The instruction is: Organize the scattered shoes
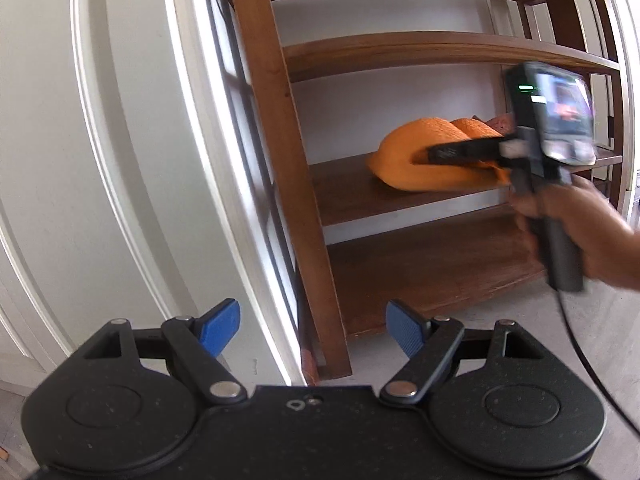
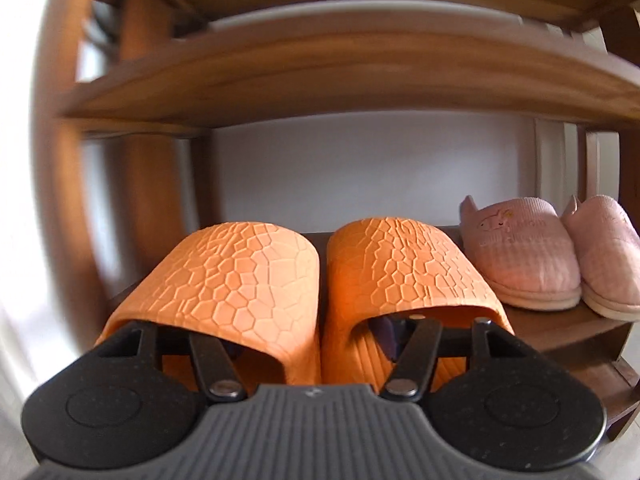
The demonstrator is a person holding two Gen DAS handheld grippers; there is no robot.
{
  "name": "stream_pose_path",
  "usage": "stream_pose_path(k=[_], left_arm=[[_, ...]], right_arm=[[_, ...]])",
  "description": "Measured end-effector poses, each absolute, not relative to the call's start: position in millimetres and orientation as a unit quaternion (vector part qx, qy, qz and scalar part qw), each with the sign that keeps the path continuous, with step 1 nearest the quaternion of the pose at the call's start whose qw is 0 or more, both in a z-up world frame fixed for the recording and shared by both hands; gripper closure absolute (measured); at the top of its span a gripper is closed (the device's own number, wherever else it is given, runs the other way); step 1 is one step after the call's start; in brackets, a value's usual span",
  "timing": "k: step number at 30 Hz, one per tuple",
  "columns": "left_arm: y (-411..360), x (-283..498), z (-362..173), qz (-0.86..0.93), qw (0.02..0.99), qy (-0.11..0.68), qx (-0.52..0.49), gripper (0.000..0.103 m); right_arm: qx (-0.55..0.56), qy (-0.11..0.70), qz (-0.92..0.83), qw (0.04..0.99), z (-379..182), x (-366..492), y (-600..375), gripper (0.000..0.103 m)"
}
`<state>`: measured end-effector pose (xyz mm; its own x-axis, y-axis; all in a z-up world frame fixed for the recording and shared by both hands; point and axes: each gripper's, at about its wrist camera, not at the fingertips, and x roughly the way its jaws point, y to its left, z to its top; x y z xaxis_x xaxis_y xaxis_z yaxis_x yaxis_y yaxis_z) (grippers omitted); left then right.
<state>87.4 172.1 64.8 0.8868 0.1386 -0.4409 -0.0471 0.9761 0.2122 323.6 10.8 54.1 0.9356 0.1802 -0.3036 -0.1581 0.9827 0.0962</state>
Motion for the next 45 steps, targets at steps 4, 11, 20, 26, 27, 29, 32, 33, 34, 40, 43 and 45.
stream_pose_path(k=[4,11,20,26,27,29,32,33,34,40,43,45], left_arm=[[173.4,90.8,65.3,0.041,0.965,0.242,0.093,0.021],[158.0,112.7,59.6,-0.006,0.97,0.234,0.064,0.021],[104.0,180.6,64.3,-0.038,0.981,0.156,0.109,0.025],[83.6,207.1,55.1,-0.053,0.981,0.151,0.107,0.022],[80.1,209.9,53.1,-0.051,0.981,0.149,0.114,0.021],[72.8,213.0,47.8,-0.043,0.981,0.134,0.134,0.015],[70.8,223.8,47.2,-0.014,0.981,0.126,0.144,0.014],[69.8,229.3,46.6,0.004,0.981,0.124,0.152,0.017],[70.9,231.8,46.7,0.011,0.981,0.129,0.147,0.025],[81.1,248.1,51.5,0.047,0.982,0.128,0.127,0.027],[84.1,233.1,54.8,0.034,0.985,0.122,0.121,0.025],[86.8,221.7,53.0,0.034,0.984,0.12,0.128,0.021]], right_arm=[[0.025,0.169,0.075,0.982,57.2,352.5,20.5,0.039],[-0.016,0.157,0.089,0.983,58.3,318.6,0.2,0.017],[-0.016,0.158,0.137,0.978,45.5,328.8,-14.0,0.009],[-0.013,0.166,0.146,0.975,44.9,331.8,-24.4,0.008],[-0.012,0.167,0.143,0.975,44.8,332.5,-25.2,0.008],[-0.006,0.174,0.141,0.975,44.9,333.7,-26.1,0.008],[-0.012,0.179,0.138,0.974,47.0,331.5,-25.6,0.008],[-0.013,0.18,0.141,0.973,48.0,329.3,-25.4,0.0],[-0.018,0.18,0.167,0.969,50.0,324.6,-23.6,0.0],[-0.001,0.153,0.178,0.972,62.5,299.5,-32.5,0.0],[-0.01,0.158,0.203,0.966,61.6,296.4,-43.2,0.001],[-0.027,0.153,0.219,0.963,63.3,295.6,-46.8,0.001]])
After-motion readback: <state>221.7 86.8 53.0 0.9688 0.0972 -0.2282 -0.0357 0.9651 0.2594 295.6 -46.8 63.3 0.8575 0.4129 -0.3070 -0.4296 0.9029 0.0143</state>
